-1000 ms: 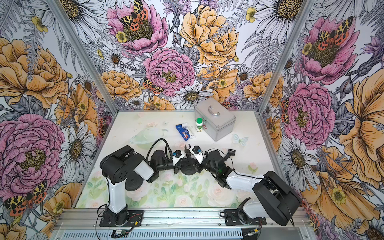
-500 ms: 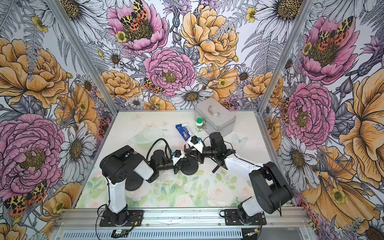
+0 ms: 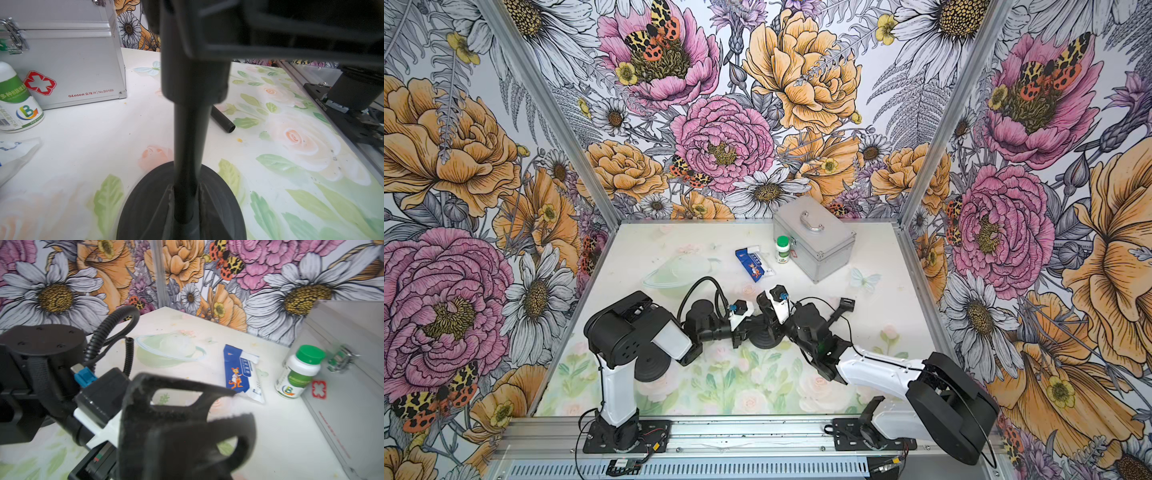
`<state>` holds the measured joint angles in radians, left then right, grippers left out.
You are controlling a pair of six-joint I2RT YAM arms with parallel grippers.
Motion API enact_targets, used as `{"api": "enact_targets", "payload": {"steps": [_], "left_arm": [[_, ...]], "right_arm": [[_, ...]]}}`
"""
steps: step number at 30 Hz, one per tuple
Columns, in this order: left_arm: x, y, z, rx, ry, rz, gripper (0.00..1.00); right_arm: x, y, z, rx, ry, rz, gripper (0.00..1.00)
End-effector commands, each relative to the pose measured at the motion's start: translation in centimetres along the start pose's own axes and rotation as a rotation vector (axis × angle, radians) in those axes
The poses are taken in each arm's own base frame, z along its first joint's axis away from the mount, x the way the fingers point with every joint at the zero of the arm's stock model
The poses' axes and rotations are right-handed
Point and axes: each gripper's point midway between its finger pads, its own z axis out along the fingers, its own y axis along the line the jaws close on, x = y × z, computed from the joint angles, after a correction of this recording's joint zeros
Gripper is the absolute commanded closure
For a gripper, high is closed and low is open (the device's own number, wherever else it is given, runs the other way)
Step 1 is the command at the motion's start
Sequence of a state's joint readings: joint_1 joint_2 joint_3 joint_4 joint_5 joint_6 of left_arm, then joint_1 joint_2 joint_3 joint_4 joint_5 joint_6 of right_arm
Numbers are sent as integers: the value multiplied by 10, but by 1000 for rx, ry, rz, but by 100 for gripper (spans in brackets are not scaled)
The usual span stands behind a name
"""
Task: Assemble a microphone stand
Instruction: Screw the microphone stand pole into the microphone stand base.
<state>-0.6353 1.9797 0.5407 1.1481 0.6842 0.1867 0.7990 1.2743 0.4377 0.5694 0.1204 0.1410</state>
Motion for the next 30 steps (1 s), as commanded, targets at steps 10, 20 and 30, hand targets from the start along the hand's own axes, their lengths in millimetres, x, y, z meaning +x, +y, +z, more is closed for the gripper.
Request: {"api": "enact_targets", "payload": {"steps": [10,20,30], "left_arm": [[-2,-5,1,21,2,15,77],[-9,-9,4,66,6,13,70],[-39,-4,3,38,-69,48,70]], "right_arm": [[14,27,10,-157,106,-170,89],[23,11,20,-107,80,-14,94],[27,11,9,-121,68,-8,95]]}}
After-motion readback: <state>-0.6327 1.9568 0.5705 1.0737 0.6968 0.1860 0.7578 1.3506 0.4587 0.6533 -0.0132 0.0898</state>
